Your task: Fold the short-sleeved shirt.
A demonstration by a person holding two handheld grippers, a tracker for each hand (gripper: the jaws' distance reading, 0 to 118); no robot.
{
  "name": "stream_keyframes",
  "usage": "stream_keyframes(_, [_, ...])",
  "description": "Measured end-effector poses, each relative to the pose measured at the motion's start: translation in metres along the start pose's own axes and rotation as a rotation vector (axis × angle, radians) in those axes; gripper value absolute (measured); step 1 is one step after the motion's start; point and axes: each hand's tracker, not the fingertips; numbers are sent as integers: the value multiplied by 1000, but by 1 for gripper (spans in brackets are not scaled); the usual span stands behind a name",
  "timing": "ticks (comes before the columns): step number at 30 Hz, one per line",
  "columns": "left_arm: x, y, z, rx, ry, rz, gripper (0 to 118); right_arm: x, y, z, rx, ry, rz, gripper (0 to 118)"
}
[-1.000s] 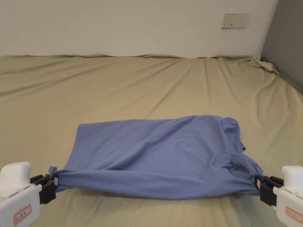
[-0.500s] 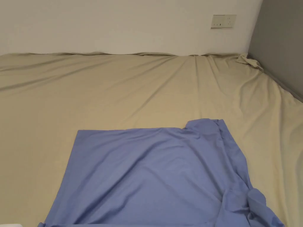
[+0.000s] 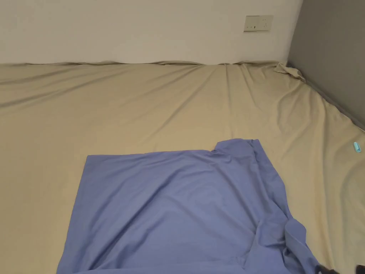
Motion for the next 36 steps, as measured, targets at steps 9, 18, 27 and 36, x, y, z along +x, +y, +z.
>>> stream_keyframes(9, [16,-1,-17,-59,26,-30,0,-5,-11,-11,-42,-9,-4,4])
stream_keyframes(18, [6,-43,-128,-278,-58,112,87,-15,-17,-22,-82,26,2,4])
stream_keyframes(27, [12,-52,-176,-315,-115,131,9,-24,-19,-34,-142,23,10,4])
stream_keyframes(36, [14,-42,-156,-300,-100,115,9,-8,-17,-45,-166,-6,-21,48])
